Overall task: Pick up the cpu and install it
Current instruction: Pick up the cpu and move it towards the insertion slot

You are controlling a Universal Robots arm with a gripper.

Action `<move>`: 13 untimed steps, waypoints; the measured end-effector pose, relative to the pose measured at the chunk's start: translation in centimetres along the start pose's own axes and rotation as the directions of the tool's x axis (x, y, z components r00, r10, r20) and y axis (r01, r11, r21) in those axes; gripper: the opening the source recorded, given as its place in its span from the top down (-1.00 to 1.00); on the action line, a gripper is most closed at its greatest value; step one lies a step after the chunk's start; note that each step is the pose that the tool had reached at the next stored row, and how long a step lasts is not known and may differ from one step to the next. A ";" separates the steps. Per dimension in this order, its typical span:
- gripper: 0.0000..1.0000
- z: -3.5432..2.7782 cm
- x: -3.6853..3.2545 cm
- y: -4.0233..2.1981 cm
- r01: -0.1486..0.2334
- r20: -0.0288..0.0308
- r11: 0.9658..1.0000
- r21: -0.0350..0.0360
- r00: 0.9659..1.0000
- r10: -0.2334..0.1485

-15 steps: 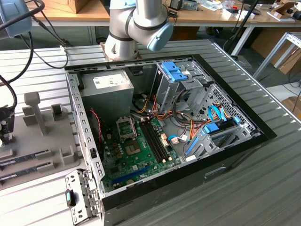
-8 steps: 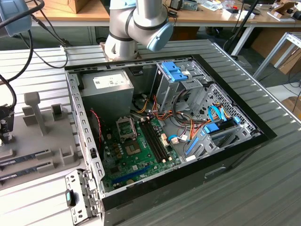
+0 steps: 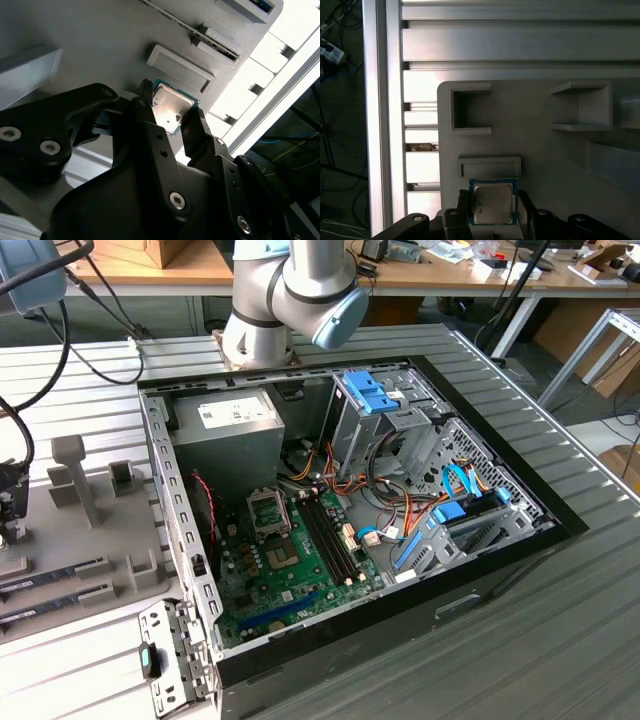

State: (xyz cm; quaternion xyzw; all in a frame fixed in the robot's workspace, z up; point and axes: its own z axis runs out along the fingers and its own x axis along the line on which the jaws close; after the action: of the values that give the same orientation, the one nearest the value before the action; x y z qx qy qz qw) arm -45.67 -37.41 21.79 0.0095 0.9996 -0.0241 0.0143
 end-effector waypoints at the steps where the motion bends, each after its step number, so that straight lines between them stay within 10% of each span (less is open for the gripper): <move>1: 0.05 -0.04 0.00 0.00 0.000 0.000 1.000 0.000 1.000 0.000; 13: 0.05 -0.93 -0.03 -0.04 0.000 0.000 1.000 -0.003 1.000 0.000</move>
State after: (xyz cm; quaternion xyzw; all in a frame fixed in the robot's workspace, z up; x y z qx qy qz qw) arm -45.67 -37.41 22.72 0.0095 0.9996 -0.0227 0.0143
